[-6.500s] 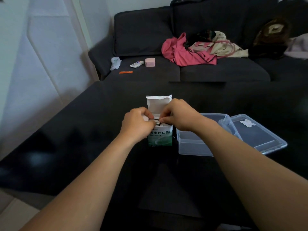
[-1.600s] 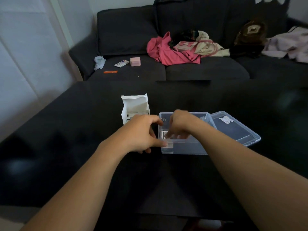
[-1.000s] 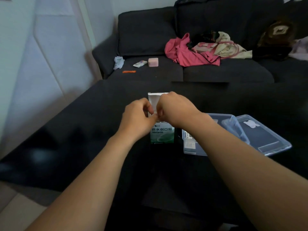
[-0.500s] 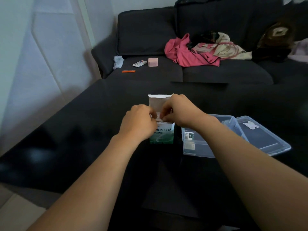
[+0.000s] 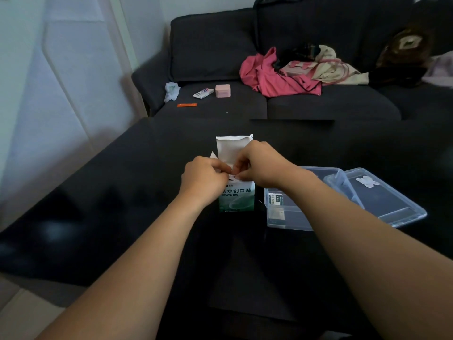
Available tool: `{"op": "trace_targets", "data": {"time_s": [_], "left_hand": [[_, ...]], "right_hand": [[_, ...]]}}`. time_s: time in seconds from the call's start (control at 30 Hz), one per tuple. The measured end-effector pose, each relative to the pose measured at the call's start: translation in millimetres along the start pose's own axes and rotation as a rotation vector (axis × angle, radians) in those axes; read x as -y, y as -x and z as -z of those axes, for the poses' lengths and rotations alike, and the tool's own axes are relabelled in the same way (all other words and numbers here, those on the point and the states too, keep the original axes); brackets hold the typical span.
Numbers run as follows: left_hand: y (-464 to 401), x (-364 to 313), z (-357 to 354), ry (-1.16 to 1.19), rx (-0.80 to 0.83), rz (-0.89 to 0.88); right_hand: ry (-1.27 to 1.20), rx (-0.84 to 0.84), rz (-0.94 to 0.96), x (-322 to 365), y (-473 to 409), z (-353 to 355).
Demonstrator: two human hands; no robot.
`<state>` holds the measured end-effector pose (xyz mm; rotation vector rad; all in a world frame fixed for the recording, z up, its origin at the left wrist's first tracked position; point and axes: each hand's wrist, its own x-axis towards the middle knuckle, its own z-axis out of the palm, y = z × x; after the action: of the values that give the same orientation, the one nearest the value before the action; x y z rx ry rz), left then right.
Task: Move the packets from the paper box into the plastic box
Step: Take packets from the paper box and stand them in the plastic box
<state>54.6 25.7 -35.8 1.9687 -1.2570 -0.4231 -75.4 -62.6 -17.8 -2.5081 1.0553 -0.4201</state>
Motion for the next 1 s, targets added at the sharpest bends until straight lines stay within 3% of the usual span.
{"op": "trace_targets", "data": {"time_s": [0.33,0.67,1.0], "left_hand": [[-0.7,2.7,0.7,-0.020,-0.008,-0.010],[-10.0,6.8,-3.5,-0.044,-0.048,-0.216],[-8.3,-2.1,-1.2,0.022,-0.244,-0.393]], "right_hand": [[-0.015,-0.023,-0.023,-2.5,-1.4,0.5],[0.207,-0.216,0.059,8.3,7.9,21.3],[-0.084,-0.327,0.173,5.2,13.5,31.4]]}}
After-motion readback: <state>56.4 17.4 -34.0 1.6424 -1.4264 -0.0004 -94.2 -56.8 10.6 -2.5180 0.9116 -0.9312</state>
